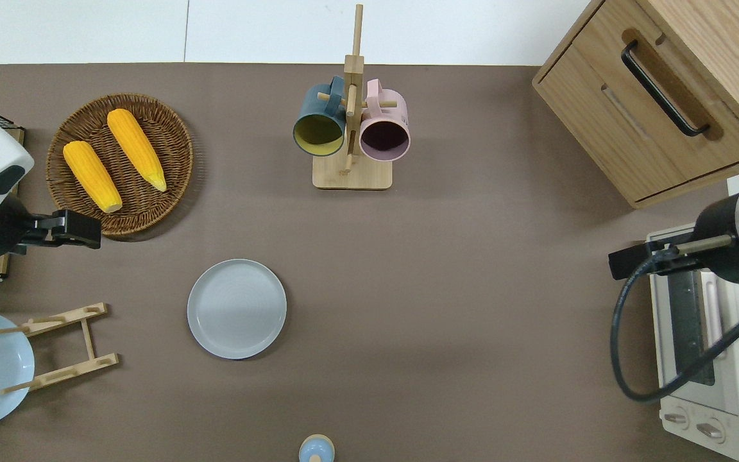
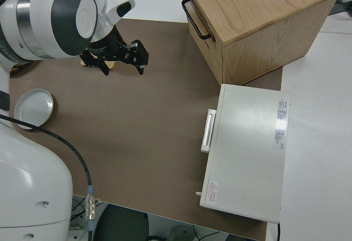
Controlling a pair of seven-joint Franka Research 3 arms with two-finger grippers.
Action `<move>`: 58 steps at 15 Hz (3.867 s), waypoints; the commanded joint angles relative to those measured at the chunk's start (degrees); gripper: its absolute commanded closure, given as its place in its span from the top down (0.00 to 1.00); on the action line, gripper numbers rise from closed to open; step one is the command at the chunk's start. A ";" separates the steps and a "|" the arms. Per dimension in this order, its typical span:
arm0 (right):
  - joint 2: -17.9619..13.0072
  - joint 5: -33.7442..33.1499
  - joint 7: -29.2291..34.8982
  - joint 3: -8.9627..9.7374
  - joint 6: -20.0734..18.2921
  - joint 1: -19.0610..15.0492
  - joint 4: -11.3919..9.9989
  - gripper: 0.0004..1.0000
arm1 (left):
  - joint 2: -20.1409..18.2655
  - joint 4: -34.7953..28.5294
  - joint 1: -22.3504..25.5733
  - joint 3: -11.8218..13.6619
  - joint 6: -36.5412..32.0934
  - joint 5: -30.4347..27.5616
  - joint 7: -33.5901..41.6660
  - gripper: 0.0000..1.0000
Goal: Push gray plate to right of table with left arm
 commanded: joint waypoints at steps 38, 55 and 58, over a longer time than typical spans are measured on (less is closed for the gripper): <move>-0.17 0.24 0.74 0.96 -0.89 -1.13 0.50 0.98 | -8.41 -57.89 -1.95 -6.69 58.79 -4.89 -14.11 0.95; -0.17 0.33 0.74 0.87 -0.89 -1.13 0.50 0.98 | -7.00 -57.80 -1.86 -6.69 59.16 -4.45 -16.31 0.02; -0.17 0.24 0.74 0.96 -0.89 -1.13 0.50 0.98 | -6.91 -57.62 -2.04 -7.21 59.07 -4.45 -19.46 0.02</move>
